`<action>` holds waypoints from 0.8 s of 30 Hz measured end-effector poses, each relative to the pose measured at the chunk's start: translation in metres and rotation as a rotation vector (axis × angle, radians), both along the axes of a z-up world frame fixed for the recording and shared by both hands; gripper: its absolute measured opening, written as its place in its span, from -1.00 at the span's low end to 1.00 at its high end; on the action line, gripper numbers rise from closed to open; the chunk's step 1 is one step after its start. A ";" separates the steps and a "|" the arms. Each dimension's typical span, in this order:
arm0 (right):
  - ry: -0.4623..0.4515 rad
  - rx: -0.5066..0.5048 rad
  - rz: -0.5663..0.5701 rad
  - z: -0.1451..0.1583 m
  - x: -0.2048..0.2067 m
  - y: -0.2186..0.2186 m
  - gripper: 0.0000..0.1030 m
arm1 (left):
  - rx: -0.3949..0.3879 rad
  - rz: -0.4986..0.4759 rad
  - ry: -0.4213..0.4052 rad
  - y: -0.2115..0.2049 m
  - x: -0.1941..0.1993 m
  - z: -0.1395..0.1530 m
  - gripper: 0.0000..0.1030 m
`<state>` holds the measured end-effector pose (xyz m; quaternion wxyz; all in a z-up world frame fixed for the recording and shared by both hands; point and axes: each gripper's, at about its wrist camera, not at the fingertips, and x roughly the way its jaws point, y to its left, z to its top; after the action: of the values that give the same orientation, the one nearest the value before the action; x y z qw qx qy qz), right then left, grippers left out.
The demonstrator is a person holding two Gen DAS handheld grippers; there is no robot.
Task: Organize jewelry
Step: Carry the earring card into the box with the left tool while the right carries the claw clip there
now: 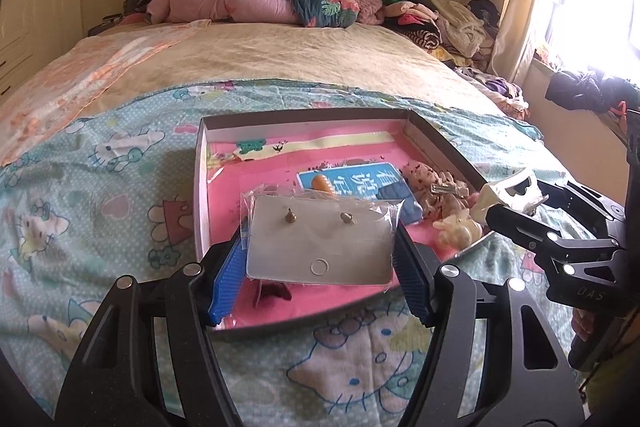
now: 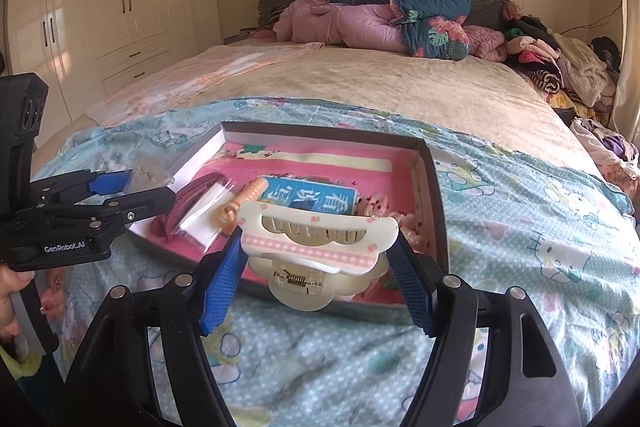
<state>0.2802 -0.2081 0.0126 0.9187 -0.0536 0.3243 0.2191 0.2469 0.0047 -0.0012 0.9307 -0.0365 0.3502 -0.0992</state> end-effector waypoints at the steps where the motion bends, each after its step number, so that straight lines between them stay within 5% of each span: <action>1: 0.002 0.001 -0.003 -0.001 0.004 -0.001 0.32 | -0.001 -0.001 0.000 -0.001 0.002 0.000 0.11; 24: 0.050 -0.044 -0.065 -0.026 0.077 0.000 0.32 | 0.035 -0.010 0.063 -0.018 0.035 -0.034 0.11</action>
<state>0.3568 -0.2078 -0.0133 0.9154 -0.0579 0.3537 0.1832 0.2823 -0.0129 -0.0348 0.9192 -0.0216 0.3811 -0.0964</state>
